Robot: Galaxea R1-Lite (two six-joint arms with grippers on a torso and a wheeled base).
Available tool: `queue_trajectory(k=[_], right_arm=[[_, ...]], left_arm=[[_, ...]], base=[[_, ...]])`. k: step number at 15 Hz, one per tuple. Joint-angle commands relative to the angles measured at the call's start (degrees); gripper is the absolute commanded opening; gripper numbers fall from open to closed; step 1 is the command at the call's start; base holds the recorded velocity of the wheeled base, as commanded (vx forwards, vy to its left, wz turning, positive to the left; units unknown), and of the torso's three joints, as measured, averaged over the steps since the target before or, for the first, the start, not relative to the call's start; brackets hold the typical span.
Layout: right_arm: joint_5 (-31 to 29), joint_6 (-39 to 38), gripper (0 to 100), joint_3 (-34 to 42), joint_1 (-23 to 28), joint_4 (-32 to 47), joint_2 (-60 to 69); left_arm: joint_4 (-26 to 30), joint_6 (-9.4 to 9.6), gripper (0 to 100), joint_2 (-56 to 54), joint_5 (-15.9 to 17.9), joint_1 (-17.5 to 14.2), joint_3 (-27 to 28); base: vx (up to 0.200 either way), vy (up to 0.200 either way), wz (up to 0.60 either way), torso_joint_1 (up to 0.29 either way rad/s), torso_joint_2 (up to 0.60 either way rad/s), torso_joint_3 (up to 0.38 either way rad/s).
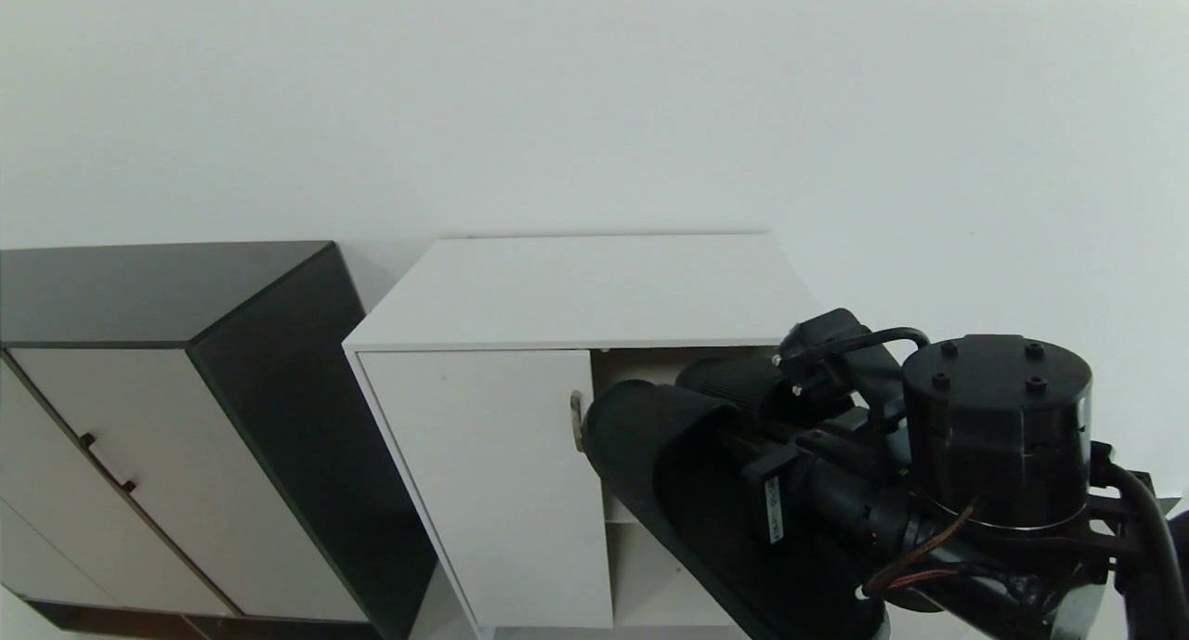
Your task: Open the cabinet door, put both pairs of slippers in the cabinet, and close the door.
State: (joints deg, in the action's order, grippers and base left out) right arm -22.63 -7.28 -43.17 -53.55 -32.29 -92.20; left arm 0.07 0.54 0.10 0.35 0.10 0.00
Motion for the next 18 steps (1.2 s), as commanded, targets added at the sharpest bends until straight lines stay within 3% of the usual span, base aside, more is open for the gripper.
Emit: queue_trajectory(k=[1,18], right_arm=[[-0.05,-0.02,0,0.10,-0.06,-0.05,-0.09],[0.13,-0.02,0,0.36,-0.06,-0.05,-2.02]], left_arm=[[0.01,-0.01,0,-0.01,0.00,-0.01,0.00],[0.01,-0.10,0,-0.01,0.00,-0.01,0.00]], base=[[0.000,0.000,0.00,-0.178,0.45,0.261],[0.000,0.000,0.00,-0.169,0.49,0.317]])
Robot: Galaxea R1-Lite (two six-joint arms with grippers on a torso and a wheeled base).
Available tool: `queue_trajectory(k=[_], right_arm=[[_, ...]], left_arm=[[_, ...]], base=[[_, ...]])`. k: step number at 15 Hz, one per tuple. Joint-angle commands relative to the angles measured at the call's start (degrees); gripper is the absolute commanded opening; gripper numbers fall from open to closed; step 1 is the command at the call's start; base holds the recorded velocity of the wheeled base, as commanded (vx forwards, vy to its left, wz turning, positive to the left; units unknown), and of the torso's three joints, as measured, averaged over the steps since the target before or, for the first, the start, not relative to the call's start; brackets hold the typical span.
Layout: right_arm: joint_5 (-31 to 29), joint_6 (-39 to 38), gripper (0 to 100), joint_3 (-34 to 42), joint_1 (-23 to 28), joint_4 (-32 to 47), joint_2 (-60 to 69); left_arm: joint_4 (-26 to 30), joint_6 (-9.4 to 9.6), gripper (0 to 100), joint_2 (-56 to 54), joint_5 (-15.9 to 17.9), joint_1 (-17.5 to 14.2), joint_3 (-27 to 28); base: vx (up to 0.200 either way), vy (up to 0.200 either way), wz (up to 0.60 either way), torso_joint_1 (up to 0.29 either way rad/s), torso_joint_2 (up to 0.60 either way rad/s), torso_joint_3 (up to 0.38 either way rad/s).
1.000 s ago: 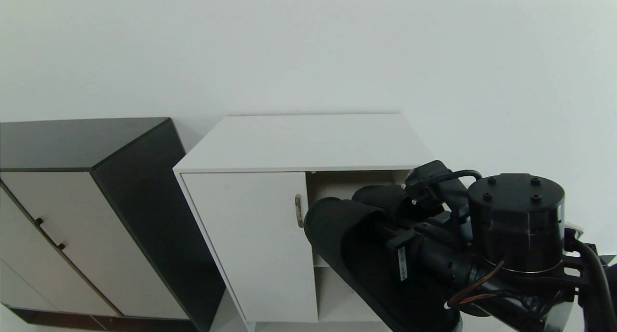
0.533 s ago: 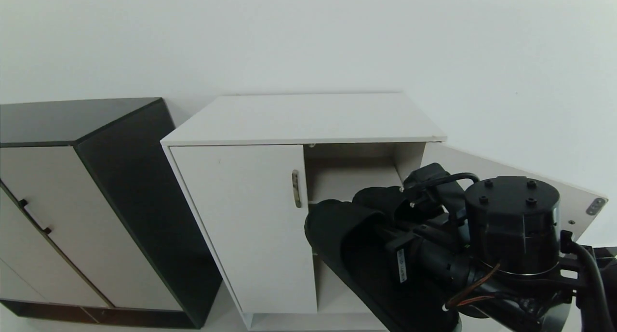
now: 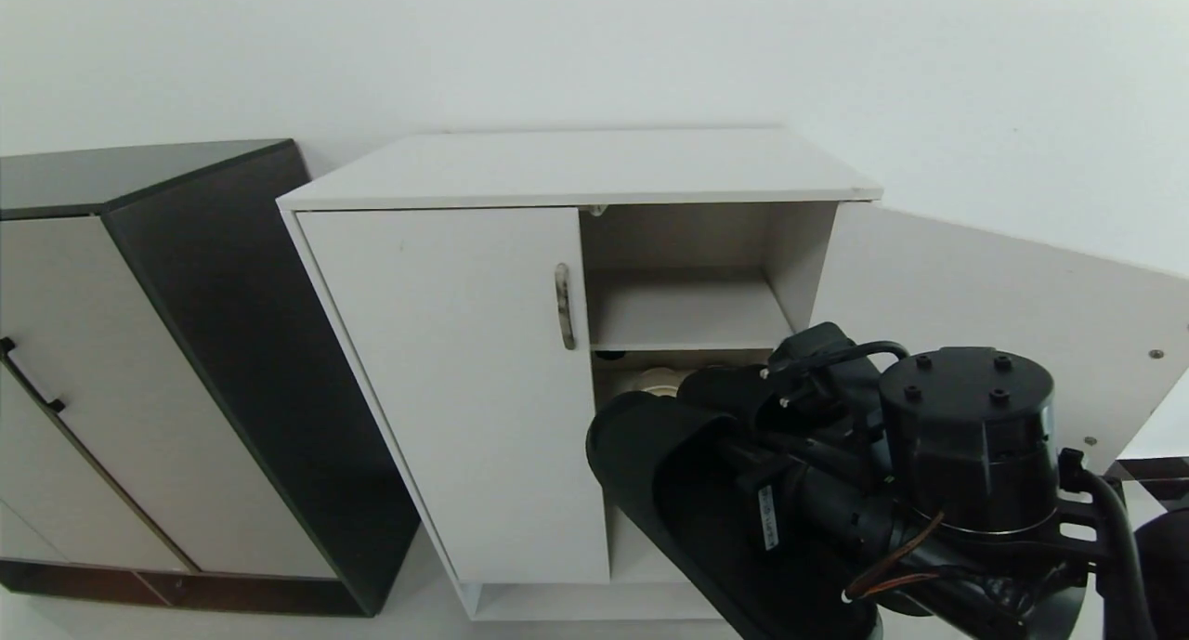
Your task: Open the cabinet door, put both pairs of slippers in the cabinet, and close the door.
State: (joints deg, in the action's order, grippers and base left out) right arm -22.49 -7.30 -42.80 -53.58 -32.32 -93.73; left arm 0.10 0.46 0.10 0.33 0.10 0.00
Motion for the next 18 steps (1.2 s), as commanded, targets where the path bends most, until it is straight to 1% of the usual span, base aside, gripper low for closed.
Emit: queue_trajectory(k=[1,5,8,10,15,16,17,18], right_arm=[[0.08,0.01,0,0.00,-0.21,-0.03,-0.75],[0.96,0.10,0,0.53,-0.39,-2.75,-1.80],[0.96,0.10,0,0.53,-0.39,-2.84,-1.54],[0.87,0.10,0,0.53,-0.39,-2.84,-1.63],[0.96,0.18,0,0.26,-0.30,-3.19,-2.16],[0.69,1.06,0,0.26,-0.30,-5.04,-2.51],[-0.01,2.29,0,-1.14,-0.48,-5.04,-3.03],[-2.91,2.38,0,-2.99,-1.27,-3.72,-3.47]], left_arm=[[-0.01,0.06,0,-0.01,0.02,-0.01,0.00],[-0.01,0.06,0,-0.01,0.02,-0.01,0.00],[-0.01,0.06,0,-0.01,0.02,-0.01,0.00],[-0.01,0.06,0,-0.01,0.11,-0.01,0.00],[0.08,0.06,0,-0.01,0.11,-0.01,0.00],[-0.01,0.06,0,-0.01,0.11,-0.01,0.00],[-0.01,-0.02,0,-0.01,0.11,-0.01,0.00],[-0.01,0.06,0,-0.01,0.11,-0.01,0.00]], base=[[0.000,0.000,0.00,-0.115,0.47,0.349],[0.000,0.000,0.00,-0.071,0.45,0.365],[0.000,0.000,0.00,-0.031,0.39,0.357],[0.000,0.000,0.00,-0.002,0.13,0.127],[0.000,0.000,0.00,0.000,0.01,0.008],[0.000,0.000,0.00,0.000,0.00,0.000],[0.000,0.000,0.00,0.000,0.00,0.000],[0.000,0.000,0.00,0.000,0.00,0.000]])
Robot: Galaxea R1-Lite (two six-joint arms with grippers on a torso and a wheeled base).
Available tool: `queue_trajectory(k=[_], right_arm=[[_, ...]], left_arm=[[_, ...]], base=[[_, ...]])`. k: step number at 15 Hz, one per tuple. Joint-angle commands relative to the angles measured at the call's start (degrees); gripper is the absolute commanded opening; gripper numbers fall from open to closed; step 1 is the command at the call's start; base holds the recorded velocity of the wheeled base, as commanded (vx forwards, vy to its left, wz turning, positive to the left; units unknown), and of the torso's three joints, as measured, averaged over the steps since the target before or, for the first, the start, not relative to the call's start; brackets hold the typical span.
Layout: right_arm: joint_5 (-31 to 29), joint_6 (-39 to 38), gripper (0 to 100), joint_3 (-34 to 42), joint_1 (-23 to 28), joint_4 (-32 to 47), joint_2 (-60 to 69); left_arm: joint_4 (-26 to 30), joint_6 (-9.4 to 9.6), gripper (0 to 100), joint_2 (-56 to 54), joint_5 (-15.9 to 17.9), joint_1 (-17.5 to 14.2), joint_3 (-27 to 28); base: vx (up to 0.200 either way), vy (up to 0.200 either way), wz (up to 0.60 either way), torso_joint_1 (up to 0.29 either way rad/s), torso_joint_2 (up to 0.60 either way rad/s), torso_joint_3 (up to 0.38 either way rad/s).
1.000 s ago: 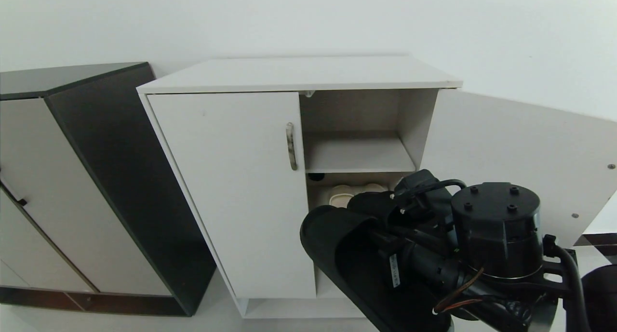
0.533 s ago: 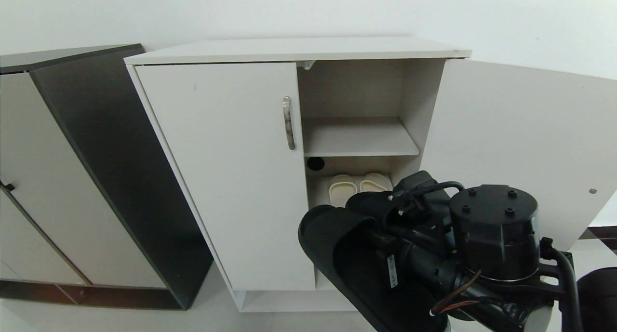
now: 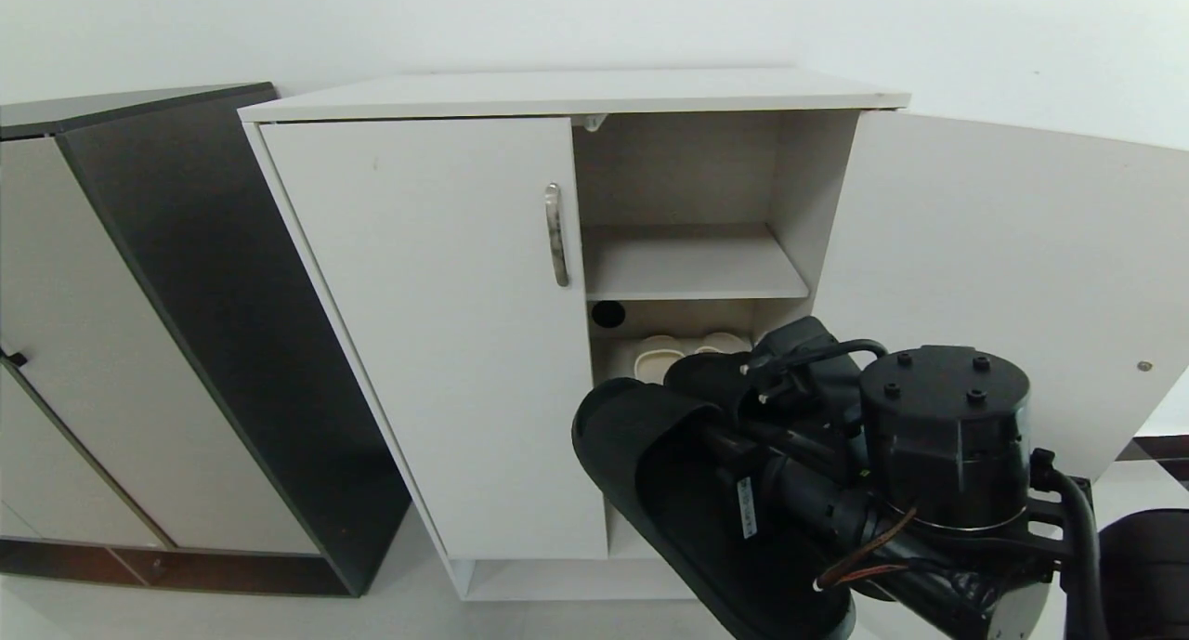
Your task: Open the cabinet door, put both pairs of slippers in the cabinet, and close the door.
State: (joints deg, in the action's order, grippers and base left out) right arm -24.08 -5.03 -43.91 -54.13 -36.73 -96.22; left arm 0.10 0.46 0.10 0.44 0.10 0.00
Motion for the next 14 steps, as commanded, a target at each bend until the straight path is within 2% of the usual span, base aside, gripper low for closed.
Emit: queue_trajectory(k=[1,3,7,11,14], right_arm=[[-4.40,-0.15,0,-4.34,-1.07,3.33,-1.25],[-7.04,-1.82,0,-8.21,-1.68,8.34,-0.81],[-16.00,-6.13,0,-17.00,-2.48,16.25,-2.31],[-16.70,-10.70,0,-23.85,-2.39,23.81,-3.10],[-20.75,-11.05,0,-27.98,-2.21,25.30,-6.08]], left_arm=[[-0.01,-0.02,0,-0.01,0.00,-0.01,0.00],[-0.01,0.06,0,-0.01,0.00,-0.01,0.00],[-0.01,0.06,0,-0.01,0.00,-0.01,0.00],[-0.01,0.06,0,-0.01,0.09,-0.01,0.00],[-0.01,0.06,0,-0.01,0.09,-0.01,0.00]], base=[[0.000,0.000,0.00,0.000,0.00,0.000],[0.000,0.000,0.00,0.000,0.00,0.000],[0.000,0.000,0.00,0.000,0.00,0.000],[0.000,0.000,0.00,0.000,0.00,0.000],[0.000,0.000,0.00,0.000,0.00,0.000]])
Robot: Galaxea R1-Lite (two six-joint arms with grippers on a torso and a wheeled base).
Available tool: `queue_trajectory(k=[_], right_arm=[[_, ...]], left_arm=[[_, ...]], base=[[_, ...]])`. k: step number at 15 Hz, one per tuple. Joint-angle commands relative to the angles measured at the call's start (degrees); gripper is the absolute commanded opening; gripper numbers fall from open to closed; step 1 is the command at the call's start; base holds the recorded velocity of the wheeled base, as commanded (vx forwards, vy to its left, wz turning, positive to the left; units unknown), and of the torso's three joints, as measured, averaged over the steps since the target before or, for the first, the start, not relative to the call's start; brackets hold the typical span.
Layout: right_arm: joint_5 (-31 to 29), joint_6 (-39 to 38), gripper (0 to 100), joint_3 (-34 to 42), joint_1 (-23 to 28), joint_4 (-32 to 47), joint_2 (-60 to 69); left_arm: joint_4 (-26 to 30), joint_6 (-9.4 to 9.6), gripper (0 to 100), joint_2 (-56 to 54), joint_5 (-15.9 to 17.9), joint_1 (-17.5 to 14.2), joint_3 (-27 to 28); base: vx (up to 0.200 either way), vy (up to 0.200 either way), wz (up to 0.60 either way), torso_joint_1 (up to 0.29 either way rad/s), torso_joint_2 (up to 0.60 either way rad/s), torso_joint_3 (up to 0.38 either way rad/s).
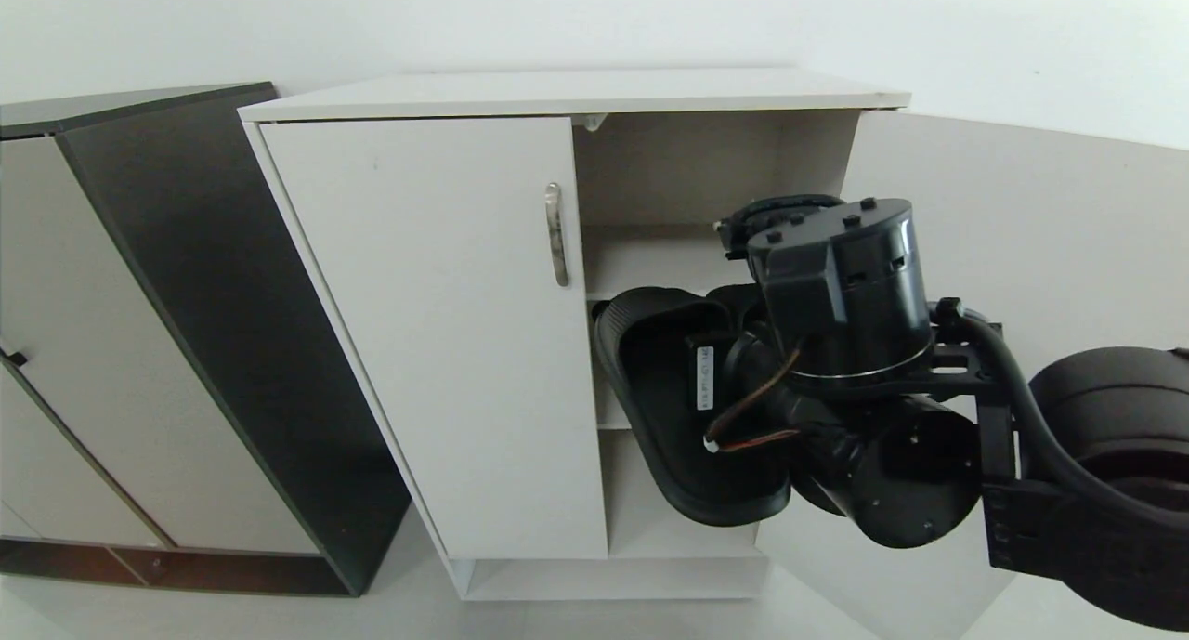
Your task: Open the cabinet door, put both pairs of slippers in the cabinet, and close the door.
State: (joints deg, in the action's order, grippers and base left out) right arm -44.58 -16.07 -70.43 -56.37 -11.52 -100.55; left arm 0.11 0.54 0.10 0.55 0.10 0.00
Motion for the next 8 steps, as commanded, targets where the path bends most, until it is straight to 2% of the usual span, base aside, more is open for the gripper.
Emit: queue_trajectory(k=[1,2,6,8], right_arm=[[-0.77,0.07,0,-3.93,0.12,0.36,-3.34],[-0.95,0.07,0,-5.78,0.56,0.62,-4.66],[-4.11,-2.39,0,-15.36,3.20,10.29,-9.67],[-4.99,-2.48,0,-16.94,3.46,11.52,-10.46]], left_arm=[[-0.02,-0.01,0,-0.01,0.07,-0.01,0.00],[-0.02,-0.01,0,-0.01,0.07,-0.01,0.00],[-0.02,-0.01,0,-0.01,0.07,-0.01,0.00],[-0.02,-0.01,0,-0.01,0.07,-0.01,0.00]], base=[[0.000,0.000,0.00,0.000,0.00,0.000],[0.000,0.000,0.00,0.000,0.00,0.000],[0.000,0.000,0.00,0.000,0.00,0.000],[0.000,0.000,0.00,0.000,0.00,0.000]])
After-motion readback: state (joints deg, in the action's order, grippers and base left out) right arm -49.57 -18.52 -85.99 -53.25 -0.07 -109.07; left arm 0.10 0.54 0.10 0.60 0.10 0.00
